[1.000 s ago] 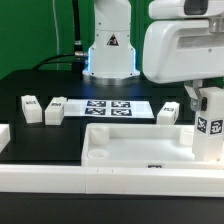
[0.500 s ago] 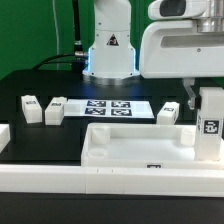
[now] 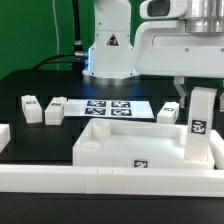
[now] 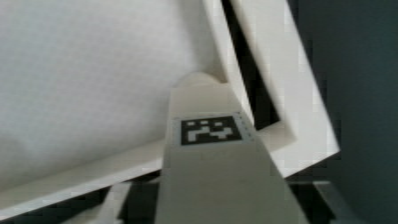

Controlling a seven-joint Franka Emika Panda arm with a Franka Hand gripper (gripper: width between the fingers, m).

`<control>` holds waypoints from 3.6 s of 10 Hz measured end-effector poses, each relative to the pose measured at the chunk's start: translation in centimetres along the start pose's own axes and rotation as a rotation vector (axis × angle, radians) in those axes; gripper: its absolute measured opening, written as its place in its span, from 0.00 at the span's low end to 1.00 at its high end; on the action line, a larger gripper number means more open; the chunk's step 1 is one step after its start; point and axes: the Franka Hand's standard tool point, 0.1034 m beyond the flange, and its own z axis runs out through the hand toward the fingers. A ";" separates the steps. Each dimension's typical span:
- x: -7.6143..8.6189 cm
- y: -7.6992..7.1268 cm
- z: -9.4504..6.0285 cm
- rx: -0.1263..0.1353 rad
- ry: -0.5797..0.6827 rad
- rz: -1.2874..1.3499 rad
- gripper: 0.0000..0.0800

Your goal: Assemble desk

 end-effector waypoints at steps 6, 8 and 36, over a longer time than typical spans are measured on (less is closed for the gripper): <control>-0.4 -0.3 -0.9 0.011 0.005 -0.016 0.80; -1.5 0.5 -2.8 0.026 0.003 -0.048 0.81; -11.8 10.9 2.5 -0.041 -0.226 -0.244 0.81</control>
Offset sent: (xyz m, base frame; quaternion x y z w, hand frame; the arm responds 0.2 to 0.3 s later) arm 0.0000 0.0000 0.0000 0.0000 0.0000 0.0000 1.0000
